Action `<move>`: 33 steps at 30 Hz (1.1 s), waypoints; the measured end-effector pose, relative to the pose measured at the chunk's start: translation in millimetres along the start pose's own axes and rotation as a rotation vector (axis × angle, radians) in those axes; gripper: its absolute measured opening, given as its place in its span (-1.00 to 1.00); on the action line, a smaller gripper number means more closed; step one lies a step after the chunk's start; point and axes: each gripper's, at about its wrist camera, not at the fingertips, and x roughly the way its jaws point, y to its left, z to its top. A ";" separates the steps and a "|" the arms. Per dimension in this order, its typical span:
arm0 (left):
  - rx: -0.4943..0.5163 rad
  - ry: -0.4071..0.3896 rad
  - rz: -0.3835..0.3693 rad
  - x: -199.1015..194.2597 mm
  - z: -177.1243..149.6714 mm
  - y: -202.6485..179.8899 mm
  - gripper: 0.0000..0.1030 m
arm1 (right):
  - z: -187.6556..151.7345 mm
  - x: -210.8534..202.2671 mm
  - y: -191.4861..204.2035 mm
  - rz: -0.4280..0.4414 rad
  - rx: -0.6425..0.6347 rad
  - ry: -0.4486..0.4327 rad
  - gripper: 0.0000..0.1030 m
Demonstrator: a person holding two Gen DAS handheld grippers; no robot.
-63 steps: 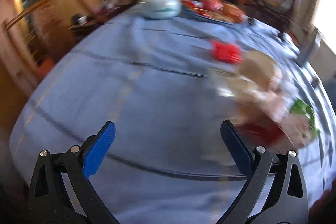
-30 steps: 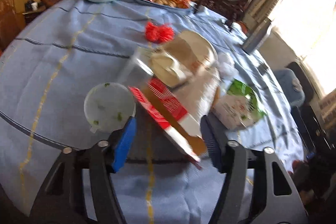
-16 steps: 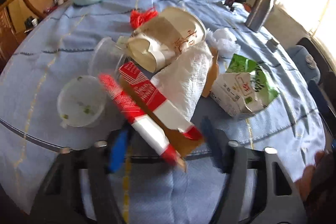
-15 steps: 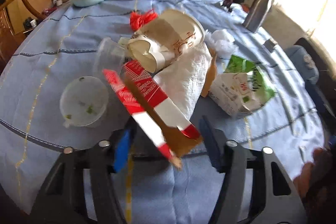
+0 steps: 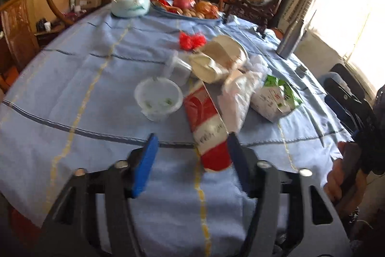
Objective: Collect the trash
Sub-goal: 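Grasp the red-white paper box with the left tool while the right tool grasps the green packet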
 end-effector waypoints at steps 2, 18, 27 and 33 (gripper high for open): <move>0.049 0.011 -0.003 9.5 -2.0 -18.6 0.49 | -0.1 0.7 1.0 -0.005 -0.006 0.002 0.90; 0.052 -0.017 -0.040 12.1 2.1 -9.1 -0.91 | -0.6 0.9 5.9 0.003 -0.029 0.007 0.90; -0.006 -0.092 -0.011 -25.2 -5.3 20.6 -0.90 | -6.4 11.9 -1.9 0.026 0.026 0.143 0.88; -0.063 -0.113 -0.007 -36.2 -8.3 49.0 -0.90 | -11.5 20.8 4.2 0.116 0.085 0.238 0.56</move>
